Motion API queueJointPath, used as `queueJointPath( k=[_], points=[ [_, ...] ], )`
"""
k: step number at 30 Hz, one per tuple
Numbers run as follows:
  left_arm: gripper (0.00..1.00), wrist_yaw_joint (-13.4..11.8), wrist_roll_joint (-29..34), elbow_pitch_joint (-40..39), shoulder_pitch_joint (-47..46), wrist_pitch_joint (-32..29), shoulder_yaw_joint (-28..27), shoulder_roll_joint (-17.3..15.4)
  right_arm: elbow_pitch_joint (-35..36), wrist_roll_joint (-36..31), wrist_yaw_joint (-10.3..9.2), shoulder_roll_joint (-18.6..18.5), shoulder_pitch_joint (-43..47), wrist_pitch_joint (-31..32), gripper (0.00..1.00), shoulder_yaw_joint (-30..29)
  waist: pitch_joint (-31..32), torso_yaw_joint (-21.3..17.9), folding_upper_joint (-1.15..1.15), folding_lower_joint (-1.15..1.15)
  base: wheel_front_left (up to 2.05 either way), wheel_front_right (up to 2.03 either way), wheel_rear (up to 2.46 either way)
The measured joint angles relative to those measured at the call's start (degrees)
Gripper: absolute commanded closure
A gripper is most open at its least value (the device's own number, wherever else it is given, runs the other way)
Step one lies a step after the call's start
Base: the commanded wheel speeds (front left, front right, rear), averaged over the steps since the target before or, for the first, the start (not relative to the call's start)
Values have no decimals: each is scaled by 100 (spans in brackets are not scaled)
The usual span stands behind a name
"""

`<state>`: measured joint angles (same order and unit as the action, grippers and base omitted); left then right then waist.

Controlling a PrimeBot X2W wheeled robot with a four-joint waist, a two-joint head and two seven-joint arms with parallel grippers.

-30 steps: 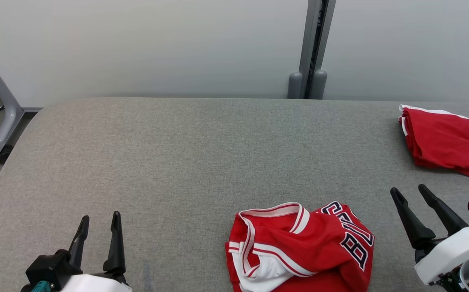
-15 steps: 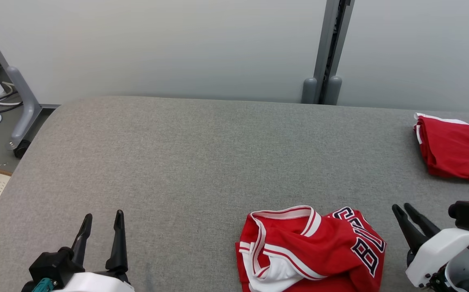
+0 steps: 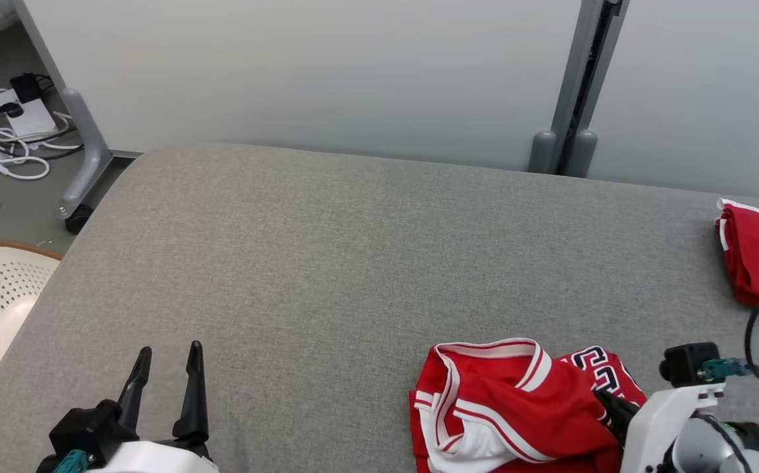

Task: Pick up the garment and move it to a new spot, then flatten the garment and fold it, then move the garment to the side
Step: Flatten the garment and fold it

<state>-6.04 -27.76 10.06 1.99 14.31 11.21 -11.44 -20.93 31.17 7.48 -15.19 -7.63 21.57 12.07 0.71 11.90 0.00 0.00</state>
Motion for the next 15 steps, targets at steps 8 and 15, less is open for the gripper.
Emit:
queueJointPath(
  k=[8, 15],
  points=[
    [0, -21, -1, -21, -1, 0, 3, -24, -36, 214, 0, 274, 1, 7, 100, 798, -87, 172, 0, 0, 0, 0, 0],
    [0, -35, -7, -13, -25, 0, 31, -29, -180, 385, 0, 413, -32, -153, 100, 1682, -117, 277, 0, 0, 0, 0, 0]
  ],
)
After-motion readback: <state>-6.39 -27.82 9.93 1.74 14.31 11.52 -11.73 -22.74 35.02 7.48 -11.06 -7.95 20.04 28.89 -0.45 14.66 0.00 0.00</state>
